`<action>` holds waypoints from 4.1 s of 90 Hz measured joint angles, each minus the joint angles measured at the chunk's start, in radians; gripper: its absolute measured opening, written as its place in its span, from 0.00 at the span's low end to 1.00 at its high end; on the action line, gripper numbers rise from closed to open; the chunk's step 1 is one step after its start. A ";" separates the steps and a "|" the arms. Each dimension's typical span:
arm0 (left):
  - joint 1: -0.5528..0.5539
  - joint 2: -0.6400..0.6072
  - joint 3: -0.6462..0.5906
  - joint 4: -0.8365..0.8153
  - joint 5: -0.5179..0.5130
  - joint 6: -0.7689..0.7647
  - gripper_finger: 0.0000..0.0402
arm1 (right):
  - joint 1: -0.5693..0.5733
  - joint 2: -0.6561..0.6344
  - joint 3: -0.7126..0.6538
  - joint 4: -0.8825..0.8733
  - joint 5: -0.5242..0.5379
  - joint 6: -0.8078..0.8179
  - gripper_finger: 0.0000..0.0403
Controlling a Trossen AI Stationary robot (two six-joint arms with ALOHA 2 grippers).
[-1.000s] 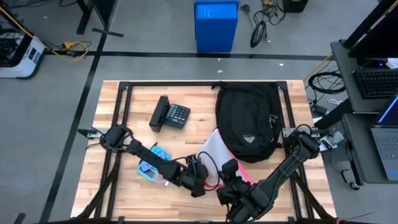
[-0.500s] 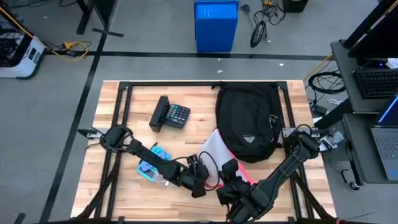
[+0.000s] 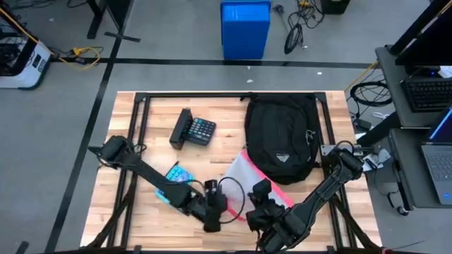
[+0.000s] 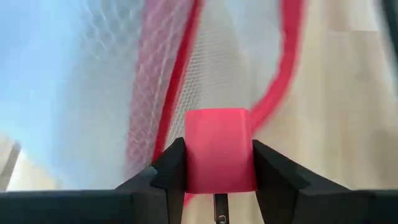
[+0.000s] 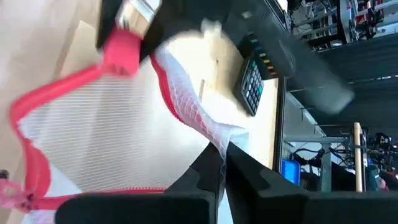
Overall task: Unpack backpack
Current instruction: Remove the pink charger adapter from the white zip bag, then put the pink charger adapter into the white zip bag
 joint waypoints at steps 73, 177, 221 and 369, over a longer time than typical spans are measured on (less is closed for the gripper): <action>-0.157 -0.129 -0.065 -0.916 -0.139 -0.827 0.33 | -0.001 0.000 0.000 0.004 -0.002 0.009 0.00; -0.110 -0.128 -0.180 -0.827 -0.042 -0.802 0.34 | -0.001 0.000 0.000 0.012 -0.002 0.009 0.00; -0.111 -0.128 -0.180 -0.766 -0.044 -0.804 0.35 | -0.001 0.000 0.000 0.012 -0.002 0.008 0.00; -0.115 -0.102 -0.034 -0.104 -0.196 -0.227 0.49 | -0.067 0.000 0.000 -0.016 0.016 0.170 0.00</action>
